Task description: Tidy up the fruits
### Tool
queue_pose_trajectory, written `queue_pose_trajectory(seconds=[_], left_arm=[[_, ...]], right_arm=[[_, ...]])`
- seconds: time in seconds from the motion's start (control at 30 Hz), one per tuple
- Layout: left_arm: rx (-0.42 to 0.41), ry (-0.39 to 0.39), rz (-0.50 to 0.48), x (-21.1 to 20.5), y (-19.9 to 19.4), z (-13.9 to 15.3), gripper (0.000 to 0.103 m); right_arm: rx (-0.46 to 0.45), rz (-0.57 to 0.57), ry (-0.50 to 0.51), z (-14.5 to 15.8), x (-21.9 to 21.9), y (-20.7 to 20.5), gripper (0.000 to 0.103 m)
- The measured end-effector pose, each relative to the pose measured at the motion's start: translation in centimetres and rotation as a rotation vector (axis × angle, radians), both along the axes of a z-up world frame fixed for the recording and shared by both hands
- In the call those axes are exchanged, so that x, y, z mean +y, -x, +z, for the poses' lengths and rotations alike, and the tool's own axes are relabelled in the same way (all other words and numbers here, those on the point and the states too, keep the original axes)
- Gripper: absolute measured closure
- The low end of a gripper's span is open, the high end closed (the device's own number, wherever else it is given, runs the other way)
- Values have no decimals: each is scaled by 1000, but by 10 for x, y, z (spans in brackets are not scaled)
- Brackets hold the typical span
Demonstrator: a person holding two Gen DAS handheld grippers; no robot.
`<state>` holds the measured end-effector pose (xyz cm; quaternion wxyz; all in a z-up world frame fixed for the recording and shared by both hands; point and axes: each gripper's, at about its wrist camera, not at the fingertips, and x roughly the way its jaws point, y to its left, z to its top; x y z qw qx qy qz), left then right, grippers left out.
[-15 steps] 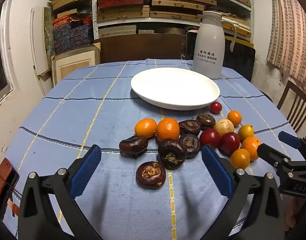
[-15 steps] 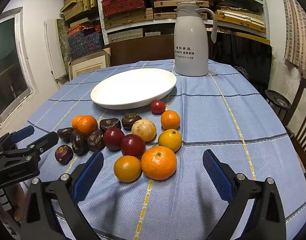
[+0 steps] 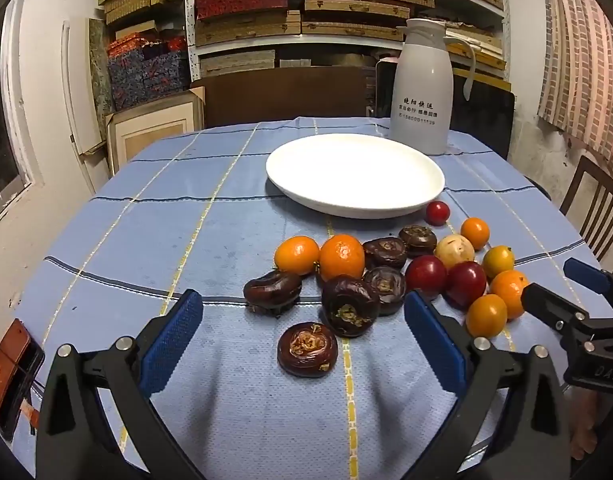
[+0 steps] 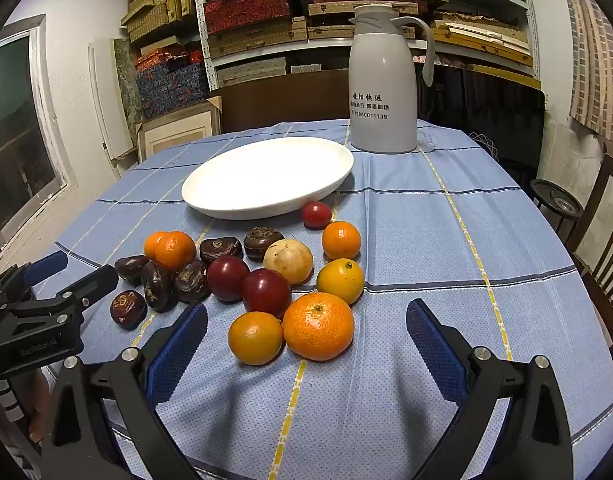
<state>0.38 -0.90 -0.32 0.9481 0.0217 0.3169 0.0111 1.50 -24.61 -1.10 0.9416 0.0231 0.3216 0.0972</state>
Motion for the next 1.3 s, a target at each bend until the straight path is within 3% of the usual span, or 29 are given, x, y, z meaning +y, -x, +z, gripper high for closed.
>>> queue_pose_trajectory(seconds=[1.3], left_arm=[[14, -4, 7, 6, -1, -2, 4]], right_arm=[[2, 1, -6, 0, -2, 1, 3]])
